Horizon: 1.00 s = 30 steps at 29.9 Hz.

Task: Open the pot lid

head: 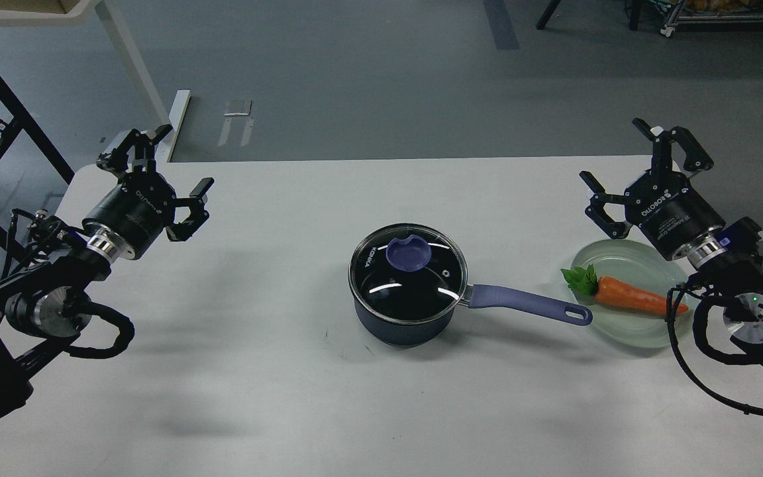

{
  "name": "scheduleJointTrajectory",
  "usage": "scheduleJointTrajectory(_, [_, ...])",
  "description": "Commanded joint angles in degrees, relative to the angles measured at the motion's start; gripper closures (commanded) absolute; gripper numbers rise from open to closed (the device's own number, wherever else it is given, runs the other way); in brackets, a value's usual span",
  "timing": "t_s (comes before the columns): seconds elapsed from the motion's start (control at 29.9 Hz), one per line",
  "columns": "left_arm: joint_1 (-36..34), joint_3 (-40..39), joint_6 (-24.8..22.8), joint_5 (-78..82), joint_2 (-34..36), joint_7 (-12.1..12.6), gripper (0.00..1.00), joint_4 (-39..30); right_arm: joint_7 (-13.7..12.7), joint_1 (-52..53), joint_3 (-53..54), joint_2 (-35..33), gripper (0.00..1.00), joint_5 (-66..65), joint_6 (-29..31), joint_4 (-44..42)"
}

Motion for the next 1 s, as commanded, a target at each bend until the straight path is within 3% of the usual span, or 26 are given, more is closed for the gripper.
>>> scheduleJointTrajectory(0.0, [-0.11, -0.04, 0.69, 0.15, -1.2, 0.09, 0.01, 0.08, 0.0, -0.26, 0.16, -0.15, 0.0, 0.04, -0.04, 0.06])
scheduleJointTrajectory(0.27, [-0.37, 0.4, 0.34, 0.15, -0.85, 0.26, 0.01, 0.87, 0.0, 0.18, 0.07, -2.08, 0.0, -1.8, -1.1, 1.9])
scheduleJointTrajectory(0.7, [-4.15, 1.1, 0.16, 0.24, 1.7, -1.14, 0.01, 1.4, 0.0, 6.76, 0.07, -15.7, 0.0, -20.69, -1.53, 11.83])
scheduleJointTrajectory(0.97, [-4.15, 1.1, 0.07, 0.24, 3.37, -2.2, 0.01, 0.44, 0.0, 17.57, -1.93, -19.93, 0.0, -50.18, -1.18, 14.46])
